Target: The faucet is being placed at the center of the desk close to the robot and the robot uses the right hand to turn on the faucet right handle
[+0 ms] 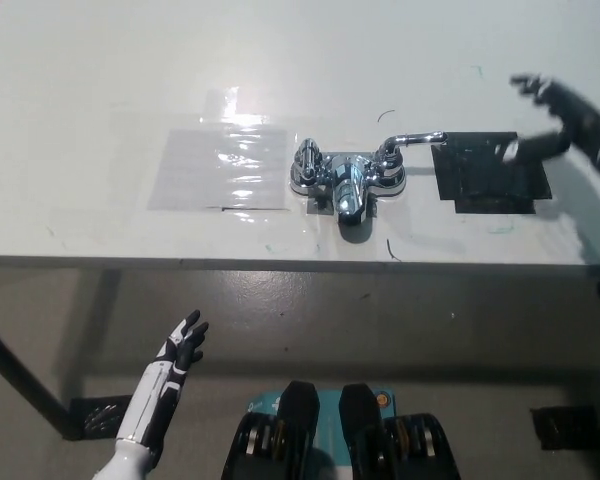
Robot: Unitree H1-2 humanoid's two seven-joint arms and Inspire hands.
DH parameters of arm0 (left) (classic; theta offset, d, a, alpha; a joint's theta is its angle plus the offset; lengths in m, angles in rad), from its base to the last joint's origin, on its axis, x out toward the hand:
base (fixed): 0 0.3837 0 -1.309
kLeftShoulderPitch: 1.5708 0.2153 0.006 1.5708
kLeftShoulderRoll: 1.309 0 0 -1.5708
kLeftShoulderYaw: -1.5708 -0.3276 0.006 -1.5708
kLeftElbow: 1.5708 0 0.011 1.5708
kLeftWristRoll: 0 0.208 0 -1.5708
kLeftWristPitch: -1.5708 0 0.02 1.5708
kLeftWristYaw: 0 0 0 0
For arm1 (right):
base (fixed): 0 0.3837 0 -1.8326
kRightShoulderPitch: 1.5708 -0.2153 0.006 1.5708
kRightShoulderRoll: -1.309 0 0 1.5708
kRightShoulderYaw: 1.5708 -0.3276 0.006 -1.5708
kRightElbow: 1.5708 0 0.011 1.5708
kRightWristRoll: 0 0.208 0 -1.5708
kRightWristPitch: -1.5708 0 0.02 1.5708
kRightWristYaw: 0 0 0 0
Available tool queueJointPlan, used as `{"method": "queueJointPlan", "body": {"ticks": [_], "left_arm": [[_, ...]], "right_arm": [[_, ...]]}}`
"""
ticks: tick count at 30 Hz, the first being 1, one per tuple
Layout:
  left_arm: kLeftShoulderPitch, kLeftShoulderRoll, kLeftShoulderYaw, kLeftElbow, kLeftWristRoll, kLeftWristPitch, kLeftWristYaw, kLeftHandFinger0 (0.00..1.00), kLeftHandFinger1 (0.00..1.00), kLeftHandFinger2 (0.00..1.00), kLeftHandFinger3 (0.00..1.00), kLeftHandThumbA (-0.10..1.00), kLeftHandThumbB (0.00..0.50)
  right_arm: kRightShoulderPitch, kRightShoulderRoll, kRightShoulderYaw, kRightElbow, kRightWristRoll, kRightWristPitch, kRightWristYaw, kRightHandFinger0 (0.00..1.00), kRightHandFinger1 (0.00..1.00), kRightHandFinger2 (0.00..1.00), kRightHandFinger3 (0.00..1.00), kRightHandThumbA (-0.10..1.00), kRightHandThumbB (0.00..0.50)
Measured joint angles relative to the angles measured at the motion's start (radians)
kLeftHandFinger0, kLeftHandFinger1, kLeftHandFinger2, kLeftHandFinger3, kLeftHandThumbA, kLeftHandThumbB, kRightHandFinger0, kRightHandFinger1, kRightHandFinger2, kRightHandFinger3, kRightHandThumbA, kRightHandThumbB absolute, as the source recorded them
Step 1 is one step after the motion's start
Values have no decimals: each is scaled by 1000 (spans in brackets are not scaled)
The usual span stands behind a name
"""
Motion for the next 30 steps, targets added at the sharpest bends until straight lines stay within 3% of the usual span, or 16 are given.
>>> {"method": "queueJointPlan", "body": {"ticks": [3, 5, 8, 11, 16, 22, 25, 27, 30], "left_arm": [[-2, 0, 0, 3, 0, 1, 0, 1000, 1000, 1000, 1000, 1000, 85], [-3, 0, 0, 3, 0, 2, 0, 1000, 1000, 1000, 1000, 1000, 106], [-8, 0, 2, 5, -1, 3, 0, 1000, 1000, 1000, 1000, 1000, 95], [-15, 0, 3, 6, -1, 4, 0, 1000, 1000, 1000, 1000, 1000, 82], [-37, 0, 4, 10, -4, 6, 0, 1000, 1000, 1000, 1000, 1000, 66], [-60, 0, 5, 12, -5, 9, 0, 1000, 1000, 1000, 1000, 1000, 76], [-72, 0, 5, 12, -6, 11, 0, 1000, 1000, 1000, 1000, 1000, 70], [-83, 0, 6, 12, -9, 16, 0, 1000, 1000, 1000, 1000, 1000, 72], [-97, 0, 7, 12, -14, 21, 0, 1000, 1000, 1000, 1000, 1000, 67]], "right_arm": [[77, 17, -16, -76, 21, 2, -2, 1000, 1000, 1000, 1000, 750, 167], [109, 24, -24, -113, 30, 1, -3, 1000, 1000, 1000, 1000, 723, 148], [162, 32, -43, -190, 58, 1, -6, 1000, 1000, 1000, 1000, 735, 118], [197, 33, -56, -257, 84, 1, -9, 1000, 1000, 1000, 1000, 844, 65], [220, 32, -93, -378, 134, 1, -16, 1000, 1000, 1000, 1000, 829, 100], [221, 30, -145, -520, 195, 0, -30, 1000, 1000, 1000, 1000, 700, 210], [221, 29, -172, -595, 224, -2, -41, 1000, 1000, 1000, 1000, 687, 184], [227, 29, -192, -661, 251, -6, -52, 1000, 1000, 1000, 1000, 660, 140], [254, 32, -215, -751, 286, -16, -68, 1000, 1000, 1000, 1000, 668, 171]]}}
